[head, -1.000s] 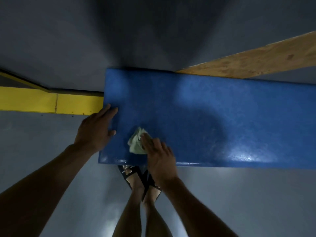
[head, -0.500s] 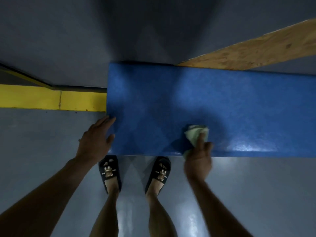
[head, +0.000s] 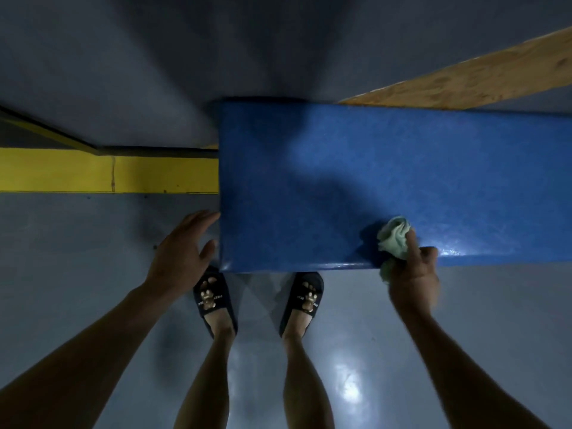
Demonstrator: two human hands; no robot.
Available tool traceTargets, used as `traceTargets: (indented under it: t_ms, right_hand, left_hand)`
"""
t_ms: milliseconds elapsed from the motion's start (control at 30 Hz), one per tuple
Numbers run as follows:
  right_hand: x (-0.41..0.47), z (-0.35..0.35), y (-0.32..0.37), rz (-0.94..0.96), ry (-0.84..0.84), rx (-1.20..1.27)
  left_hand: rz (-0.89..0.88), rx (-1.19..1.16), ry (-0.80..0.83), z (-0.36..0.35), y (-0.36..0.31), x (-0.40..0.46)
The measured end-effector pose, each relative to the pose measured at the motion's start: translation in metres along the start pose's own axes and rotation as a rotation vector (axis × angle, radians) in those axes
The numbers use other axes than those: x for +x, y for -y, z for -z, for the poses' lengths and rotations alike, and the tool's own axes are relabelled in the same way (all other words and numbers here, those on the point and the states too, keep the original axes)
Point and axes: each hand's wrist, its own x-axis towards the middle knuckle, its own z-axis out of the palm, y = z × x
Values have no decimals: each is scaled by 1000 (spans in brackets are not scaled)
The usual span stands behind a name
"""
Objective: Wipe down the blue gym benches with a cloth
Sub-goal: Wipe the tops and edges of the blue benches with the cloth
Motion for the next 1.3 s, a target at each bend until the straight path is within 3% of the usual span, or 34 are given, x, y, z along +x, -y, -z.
traceTargets:
  t_ms: [67,133,267,400,467,600,667,767,900,1033,1100,1233,1300]
  right_hand:
    - [-30,-27,46,-97,-33,49]
    - [-71,-51,107,-119,45,177]
    - [-125,-62,169,301,216,119]
    - [-77,-41,120,661,173,-145]
    - [-43,-20,83,533,179,-196]
    - [-24,-12,69,-69,108,-86]
    - [-54,-38,107,-102,58,12]
    - [-123,-73,180,56,126,171]
    - [-154,-81,222,472,294,105]
    - [-97,-69,210,820,147,-141]
    - [-56,-56,207,823,52,-188]
    - [-23,-50,223,625,6,-131]
    - [-49,-63,228,714,59,-96]
  left_hand:
    - [12,-17,6,1,9,-2]
    - [24,-34,4,0,17,-2]
    - [40,-79,2,2,24,-2]
    - [29,-110,7,6,30,1]
    - [32,-116,13,7,33,2]
    - [39,-137,7,9,41,2]
    - [59,-166,-1,11,45,1]
    - [69,-178,-12,14,50,-1]
    - [67,-178,-31,20,61,-4]
    - [46,-182,-34,27,74,-7]
    - [20,-190,-28,28,81,-8]
    - [57,-215,-25,25,85,-13]
    - [76,-234,-16,23,84,-16]
